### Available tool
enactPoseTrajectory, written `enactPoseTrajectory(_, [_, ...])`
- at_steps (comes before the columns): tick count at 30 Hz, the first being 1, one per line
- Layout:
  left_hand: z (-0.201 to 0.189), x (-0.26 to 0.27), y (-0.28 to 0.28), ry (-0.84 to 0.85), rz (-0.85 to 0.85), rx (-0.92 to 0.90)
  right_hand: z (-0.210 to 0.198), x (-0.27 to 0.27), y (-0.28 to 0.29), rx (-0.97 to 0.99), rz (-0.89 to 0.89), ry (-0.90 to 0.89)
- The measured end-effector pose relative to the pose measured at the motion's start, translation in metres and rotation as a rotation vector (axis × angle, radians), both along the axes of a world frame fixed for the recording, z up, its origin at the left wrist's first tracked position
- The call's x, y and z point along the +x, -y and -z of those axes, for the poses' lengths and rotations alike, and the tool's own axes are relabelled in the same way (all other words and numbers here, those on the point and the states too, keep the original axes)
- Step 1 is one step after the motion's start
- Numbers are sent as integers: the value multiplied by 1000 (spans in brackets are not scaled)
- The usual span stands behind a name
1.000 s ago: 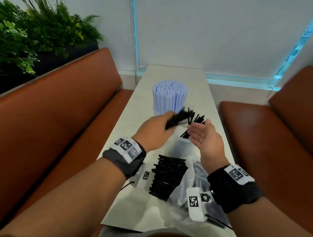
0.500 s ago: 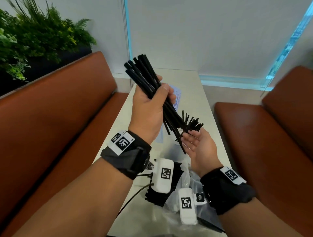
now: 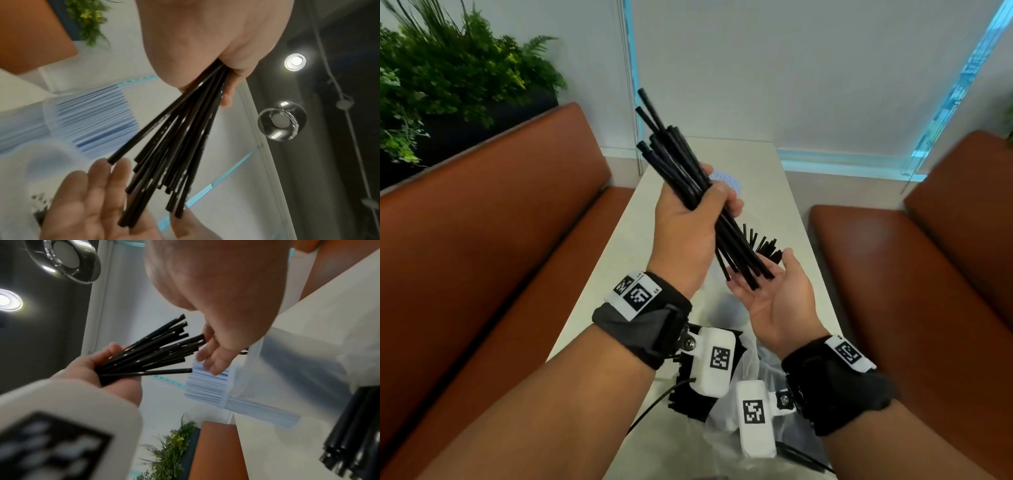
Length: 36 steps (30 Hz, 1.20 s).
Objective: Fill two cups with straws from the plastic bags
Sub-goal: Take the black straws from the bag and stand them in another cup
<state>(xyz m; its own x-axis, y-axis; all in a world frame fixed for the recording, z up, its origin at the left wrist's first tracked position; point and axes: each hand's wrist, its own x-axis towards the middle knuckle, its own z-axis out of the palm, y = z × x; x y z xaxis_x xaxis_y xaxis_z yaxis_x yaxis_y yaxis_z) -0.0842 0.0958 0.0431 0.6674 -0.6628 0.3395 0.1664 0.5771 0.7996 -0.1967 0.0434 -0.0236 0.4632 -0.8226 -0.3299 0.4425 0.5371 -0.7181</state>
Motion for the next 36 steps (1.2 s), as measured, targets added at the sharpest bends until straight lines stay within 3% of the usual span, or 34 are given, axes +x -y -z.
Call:
enactPoseTrajectory(5, [15,-8,2,-4,113,122,5,5,2,-147,-161,-43])
enactPoseTrajectory(8, [19,1,3,-57,94,111,4,0,9,-562,-157,-245])
enactPoseTrajectory(10, [21,1,2,-61,100,134,2,-3,10,-853,-333,-364])
enactPoseTrajectory(12, [25,-3,1,-13,129,184,6,-2,7,-983,-511,-473])
enactPoseTrajectory(16, [14,6,-2,25,195,182,24,1,4,-922,-429,-574])
enactPoseTrajectory(19, [-2,19,-1,-11,116,69,36,-1,1,-918,-452,-648])
enactPoseTrajectory(23, [-9,22,-1,144,11,-30,38,1,-2,-918,-449,-611])
enactPoseTrajectory(26, [-16,30,1,138,-57,-57,40,-3,-2,-889,-466,-626])
enactPoseTrajectory(33, [-9,29,3,411,-114,211,46,-9,-4,-759,-525,-591])
enactPoseTrajectory(36, [-1,29,1,433,-141,180,47,-9,-1,-761,-500,-572])
